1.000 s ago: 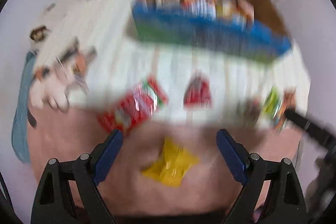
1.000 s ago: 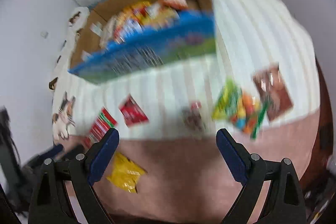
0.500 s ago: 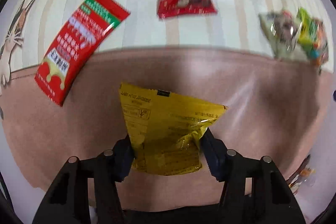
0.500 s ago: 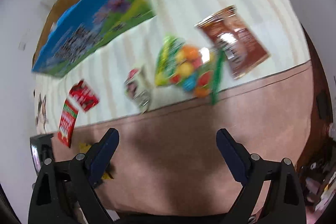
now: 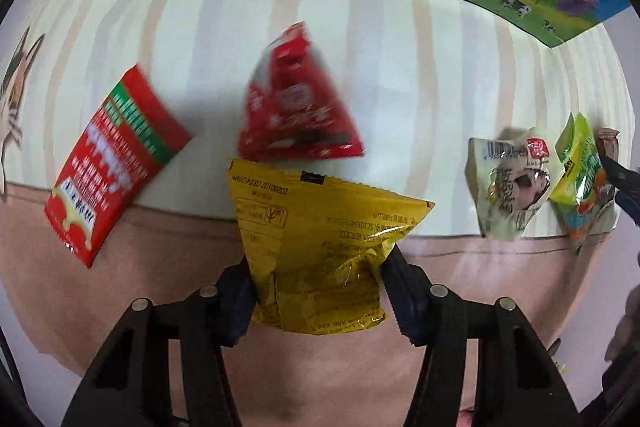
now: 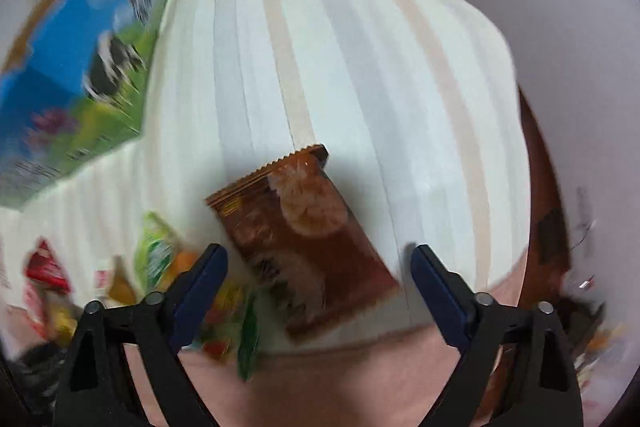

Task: Organize snacks
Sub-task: 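Grasp the yellow bag with left tool while right grasps brown cookie pack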

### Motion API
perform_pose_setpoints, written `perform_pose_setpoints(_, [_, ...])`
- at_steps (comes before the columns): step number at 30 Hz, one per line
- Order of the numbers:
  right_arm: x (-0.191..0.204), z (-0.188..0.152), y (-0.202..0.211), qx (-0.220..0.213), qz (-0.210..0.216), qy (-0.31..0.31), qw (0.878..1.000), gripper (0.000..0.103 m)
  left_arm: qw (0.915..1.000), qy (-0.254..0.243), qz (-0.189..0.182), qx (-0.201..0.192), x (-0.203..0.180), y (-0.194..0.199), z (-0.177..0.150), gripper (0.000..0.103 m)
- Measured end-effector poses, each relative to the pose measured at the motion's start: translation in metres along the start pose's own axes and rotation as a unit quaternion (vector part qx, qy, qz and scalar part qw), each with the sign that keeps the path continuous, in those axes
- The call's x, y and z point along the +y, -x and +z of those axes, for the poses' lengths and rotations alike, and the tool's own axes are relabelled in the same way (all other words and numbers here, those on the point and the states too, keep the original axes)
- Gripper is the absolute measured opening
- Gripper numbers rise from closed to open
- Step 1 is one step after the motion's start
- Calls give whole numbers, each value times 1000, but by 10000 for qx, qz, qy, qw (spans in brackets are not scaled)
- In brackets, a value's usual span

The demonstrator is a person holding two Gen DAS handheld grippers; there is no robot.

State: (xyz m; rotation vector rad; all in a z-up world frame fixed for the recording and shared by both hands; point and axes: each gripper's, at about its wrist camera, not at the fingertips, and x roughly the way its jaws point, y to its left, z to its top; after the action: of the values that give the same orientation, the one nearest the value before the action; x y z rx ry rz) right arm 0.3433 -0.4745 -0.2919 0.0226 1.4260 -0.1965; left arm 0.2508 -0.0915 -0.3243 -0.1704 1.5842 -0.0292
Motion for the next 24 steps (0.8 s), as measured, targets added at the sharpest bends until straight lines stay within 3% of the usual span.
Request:
perform_pose_setpoints(2, [1,2,-6,-69,12,2,10000,67,10000,-50,42,-18,-5,0,2,55])
perform_pose_setpoints(4, [-4,1,-5,-134,101,-164,9997,61,9999,-97,58,-37,-11,0,3,55])
perform_pose_setpoints(10, [-39,-16,8,-105,640,-944,9934,60,9999,-108,13,-24,-6,2,-12,55])
perform_pose_setpoints(15, [-49,-71,18,184,1101,-1124,9874,60,9999,-90,-52,60,10,4,-54,55])
perform_pose_setpoints(21, [13,-140,11,700,1664,-728,9809,60,9998,10,38,190,31,-3,-96,55])
perform_pose_setpoints(24, [49,-161,7,630,1507,-563,9850,61,9998,11,113,175,37,-9,-107,55])
